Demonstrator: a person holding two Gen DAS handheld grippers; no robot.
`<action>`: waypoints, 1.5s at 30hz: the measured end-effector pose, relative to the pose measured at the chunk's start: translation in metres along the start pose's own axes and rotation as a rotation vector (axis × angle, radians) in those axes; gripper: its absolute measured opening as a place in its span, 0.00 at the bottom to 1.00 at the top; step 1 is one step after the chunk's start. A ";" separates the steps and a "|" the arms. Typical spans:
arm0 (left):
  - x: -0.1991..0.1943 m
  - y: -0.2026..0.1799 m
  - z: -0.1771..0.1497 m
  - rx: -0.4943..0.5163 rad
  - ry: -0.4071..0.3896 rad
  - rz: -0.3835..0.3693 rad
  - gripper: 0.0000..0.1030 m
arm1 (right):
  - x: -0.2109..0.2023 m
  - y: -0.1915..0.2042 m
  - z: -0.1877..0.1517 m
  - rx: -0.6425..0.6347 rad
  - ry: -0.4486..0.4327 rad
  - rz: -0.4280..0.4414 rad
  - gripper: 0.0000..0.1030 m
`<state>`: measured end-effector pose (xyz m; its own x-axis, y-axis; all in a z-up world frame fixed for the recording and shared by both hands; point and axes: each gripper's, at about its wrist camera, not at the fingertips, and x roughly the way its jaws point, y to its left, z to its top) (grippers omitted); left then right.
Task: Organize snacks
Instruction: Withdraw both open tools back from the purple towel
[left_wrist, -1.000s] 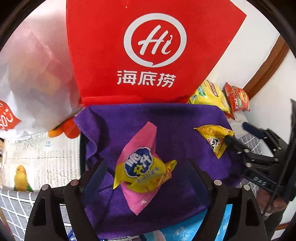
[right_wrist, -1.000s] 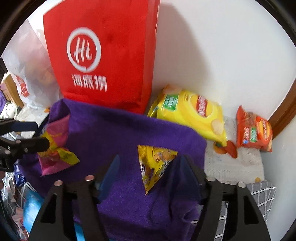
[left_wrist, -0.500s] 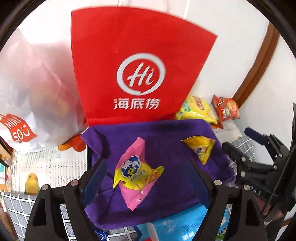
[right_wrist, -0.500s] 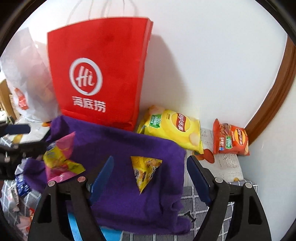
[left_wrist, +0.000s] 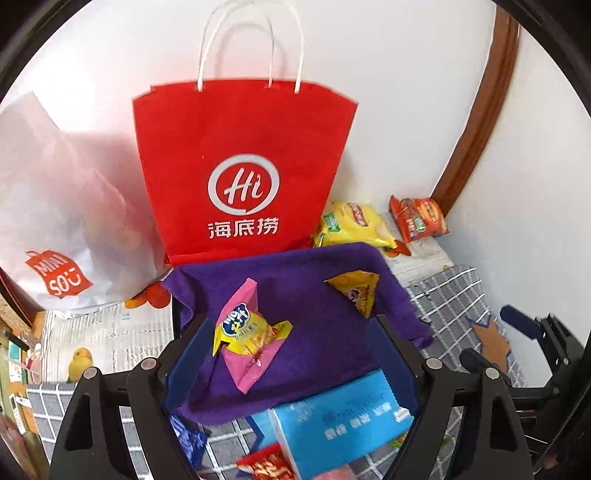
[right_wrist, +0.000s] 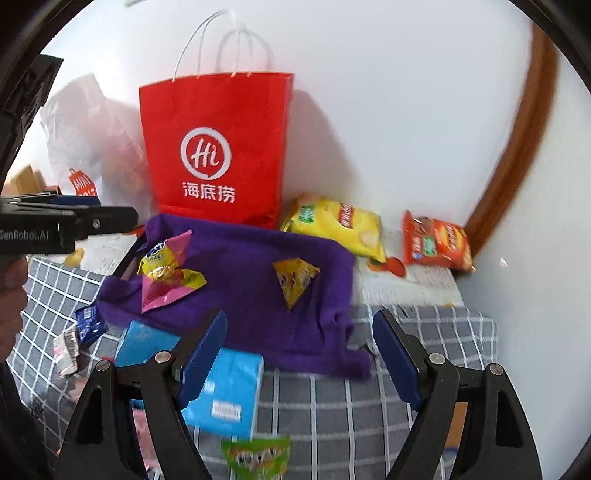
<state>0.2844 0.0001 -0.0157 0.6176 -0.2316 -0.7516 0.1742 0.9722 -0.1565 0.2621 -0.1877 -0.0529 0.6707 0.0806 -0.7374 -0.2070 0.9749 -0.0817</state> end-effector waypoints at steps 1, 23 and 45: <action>-0.006 -0.001 -0.002 -0.005 -0.001 -0.003 0.82 | -0.009 -0.004 -0.005 0.017 -0.009 -0.001 0.79; -0.110 -0.017 -0.093 -0.014 -0.041 0.058 0.82 | -0.100 0.003 -0.075 0.069 -0.146 0.072 0.80; -0.110 0.020 -0.158 -0.112 0.024 0.110 0.82 | -0.083 0.008 -0.128 0.125 -0.010 0.156 0.75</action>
<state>0.0984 0.0509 -0.0375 0.6097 -0.1238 -0.7829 0.0187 0.9897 -0.1419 0.1137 -0.2130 -0.0781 0.6447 0.2342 -0.7276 -0.2195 0.9685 0.1172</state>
